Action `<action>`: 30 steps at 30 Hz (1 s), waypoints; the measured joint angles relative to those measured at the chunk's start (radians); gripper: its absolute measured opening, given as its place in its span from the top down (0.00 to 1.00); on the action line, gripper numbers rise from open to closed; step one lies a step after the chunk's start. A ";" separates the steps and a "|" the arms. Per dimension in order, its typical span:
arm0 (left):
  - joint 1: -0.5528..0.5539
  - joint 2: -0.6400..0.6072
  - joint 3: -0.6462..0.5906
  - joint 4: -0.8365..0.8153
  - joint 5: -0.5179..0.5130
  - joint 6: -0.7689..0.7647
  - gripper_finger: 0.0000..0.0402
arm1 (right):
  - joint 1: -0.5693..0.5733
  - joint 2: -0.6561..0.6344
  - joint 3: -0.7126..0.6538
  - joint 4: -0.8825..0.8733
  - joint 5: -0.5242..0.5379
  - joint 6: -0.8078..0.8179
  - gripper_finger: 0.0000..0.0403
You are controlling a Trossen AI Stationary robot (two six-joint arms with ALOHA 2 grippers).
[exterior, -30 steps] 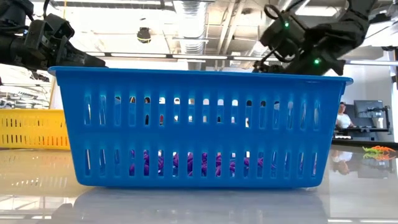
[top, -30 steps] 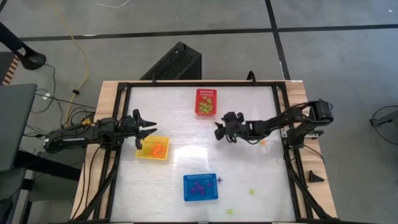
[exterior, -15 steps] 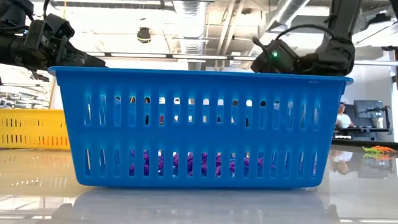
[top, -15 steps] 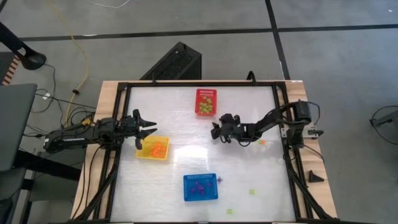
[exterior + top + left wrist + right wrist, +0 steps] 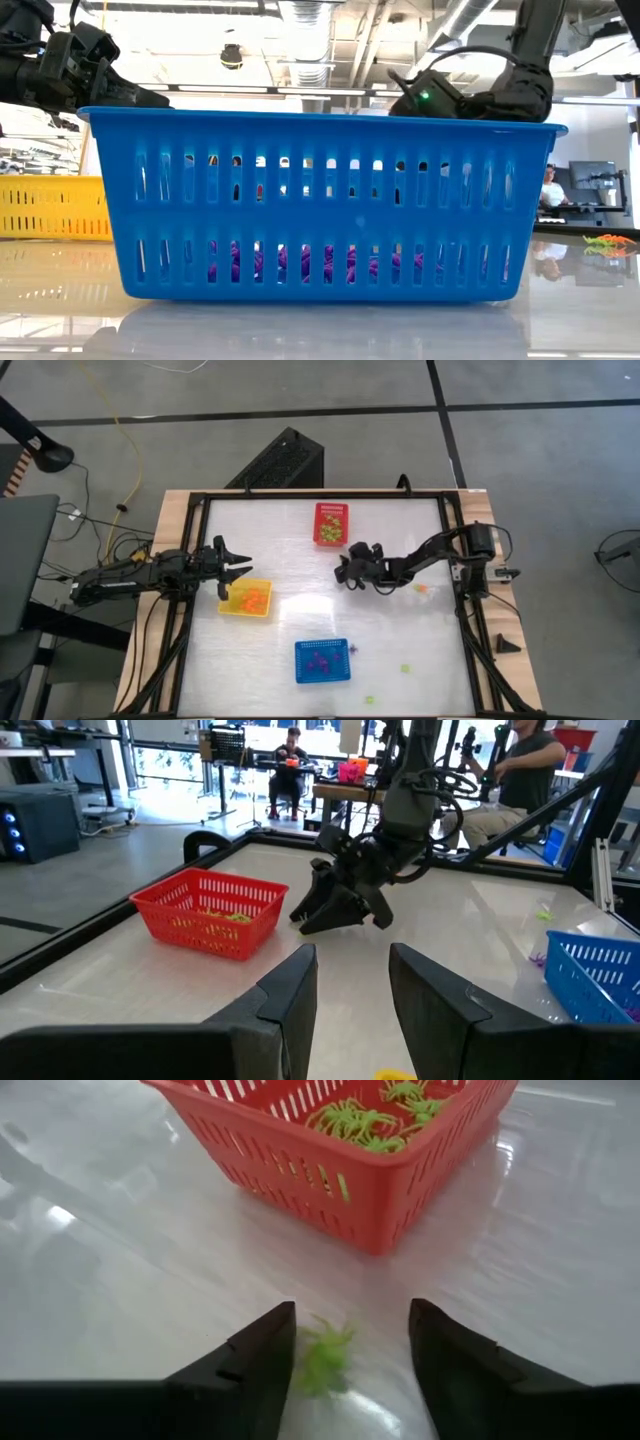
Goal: Sort Halloween decoration
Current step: Put the green spider toy into the red basket
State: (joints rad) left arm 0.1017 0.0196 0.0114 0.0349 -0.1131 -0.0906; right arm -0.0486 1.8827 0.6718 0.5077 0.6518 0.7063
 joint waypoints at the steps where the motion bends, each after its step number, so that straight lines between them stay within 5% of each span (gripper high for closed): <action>1: 0.000 0.000 0.000 0.000 0.000 0.000 0.71 | 0.000 0.000 0.008 -0.032 0.000 0.000 0.46; 13: 0.000 0.000 0.000 0.000 0.000 0.000 0.71 | 0.009 -0.020 0.028 -0.134 -0.090 -0.028 0.91; 22: 0.000 0.000 0.000 0.000 0.000 0.000 0.71 | 0.099 -0.173 0.022 -0.143 -0.205 -0.046 0.90; 30: 0.000 0.000 0.000 0.000 0.000 0.000 0.71 | 0.112 -0.338 0.031 -0.114 -0.171 -0.113 0.90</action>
State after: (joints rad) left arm 0.1018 0.0195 0.0116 0.0349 -0.1127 -0.0903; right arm 0.0630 1.5443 0.7032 0.3940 0.4807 0.5935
